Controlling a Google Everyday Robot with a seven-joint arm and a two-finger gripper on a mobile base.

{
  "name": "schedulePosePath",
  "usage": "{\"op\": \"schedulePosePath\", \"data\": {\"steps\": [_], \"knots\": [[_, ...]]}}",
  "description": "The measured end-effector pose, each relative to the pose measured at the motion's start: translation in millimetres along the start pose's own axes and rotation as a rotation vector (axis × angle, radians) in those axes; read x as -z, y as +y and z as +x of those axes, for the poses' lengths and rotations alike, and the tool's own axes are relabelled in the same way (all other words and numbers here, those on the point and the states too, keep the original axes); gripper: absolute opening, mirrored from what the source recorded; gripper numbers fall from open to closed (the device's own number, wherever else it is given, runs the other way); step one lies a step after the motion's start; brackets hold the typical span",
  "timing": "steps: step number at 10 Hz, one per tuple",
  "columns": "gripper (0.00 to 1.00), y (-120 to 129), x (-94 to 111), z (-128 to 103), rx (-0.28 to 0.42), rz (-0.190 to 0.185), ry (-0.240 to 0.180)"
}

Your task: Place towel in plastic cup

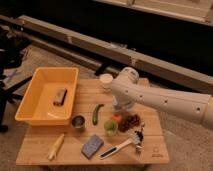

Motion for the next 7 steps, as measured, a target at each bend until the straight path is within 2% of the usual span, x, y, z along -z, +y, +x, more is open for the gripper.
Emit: {"op": "schedulePosePath", "data": {"steps": [1, 2, 4, 6, 7], "knots": [[0.00, 12, 8, -4, 0.021, -0.010, -0.003], [0.00, 35, 22, -9, 0.058, -0.029, -0.011], [0.00, 61, 35, -12, 0.091, -0.049, -0.027], [0.00, 94, 54, -24, 0.144, -0.057, -0.076], [0.00, 98, 59, -30, 0.162, -0.056, -0.094]]}}
